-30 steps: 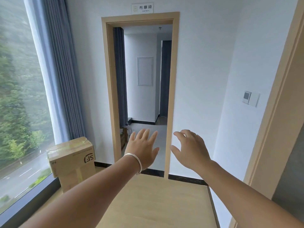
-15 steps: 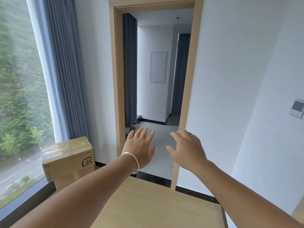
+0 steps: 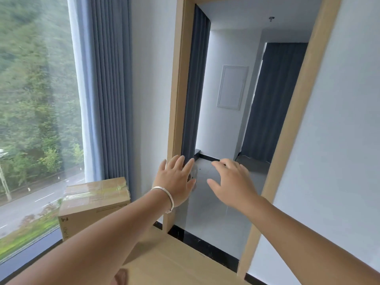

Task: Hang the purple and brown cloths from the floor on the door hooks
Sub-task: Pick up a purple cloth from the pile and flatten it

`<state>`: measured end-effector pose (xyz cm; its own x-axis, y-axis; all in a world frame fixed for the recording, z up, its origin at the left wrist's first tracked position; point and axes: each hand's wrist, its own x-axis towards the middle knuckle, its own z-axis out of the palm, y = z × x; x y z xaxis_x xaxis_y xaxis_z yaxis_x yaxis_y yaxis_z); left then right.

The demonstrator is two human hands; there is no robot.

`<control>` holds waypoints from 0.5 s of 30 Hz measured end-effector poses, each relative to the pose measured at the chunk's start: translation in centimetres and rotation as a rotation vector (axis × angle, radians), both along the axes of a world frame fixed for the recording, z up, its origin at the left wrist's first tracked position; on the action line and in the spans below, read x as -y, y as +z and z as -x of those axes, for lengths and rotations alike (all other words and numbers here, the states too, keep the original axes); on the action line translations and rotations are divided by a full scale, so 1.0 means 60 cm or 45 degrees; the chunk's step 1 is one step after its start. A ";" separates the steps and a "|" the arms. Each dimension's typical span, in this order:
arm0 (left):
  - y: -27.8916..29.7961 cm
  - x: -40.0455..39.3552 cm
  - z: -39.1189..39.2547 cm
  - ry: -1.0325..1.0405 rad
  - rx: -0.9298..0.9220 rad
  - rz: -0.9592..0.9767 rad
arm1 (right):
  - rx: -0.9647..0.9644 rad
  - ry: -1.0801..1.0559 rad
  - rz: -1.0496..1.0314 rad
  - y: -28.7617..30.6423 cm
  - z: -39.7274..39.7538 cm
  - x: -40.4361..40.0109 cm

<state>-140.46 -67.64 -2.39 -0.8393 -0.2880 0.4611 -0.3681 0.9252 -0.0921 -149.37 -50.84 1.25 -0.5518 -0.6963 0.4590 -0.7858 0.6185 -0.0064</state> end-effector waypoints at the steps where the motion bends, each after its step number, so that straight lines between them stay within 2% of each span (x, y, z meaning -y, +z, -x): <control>1: -0.004 0.027 0.003 0.032 0.007 -0.008 | 0.004 0.029 -0.004 -0.003 0.010 0.031; 10: -0.041 0.238 -0.059 0.395 0.045 -0.101 | 0.073 0.417 -0.099 -0.050 0.032 0.306; 15: -0.093 0.337 -0.105 0.636 0.085 -0.181 | 0.128 0.683 -0.126 -0.102 0.020 0.458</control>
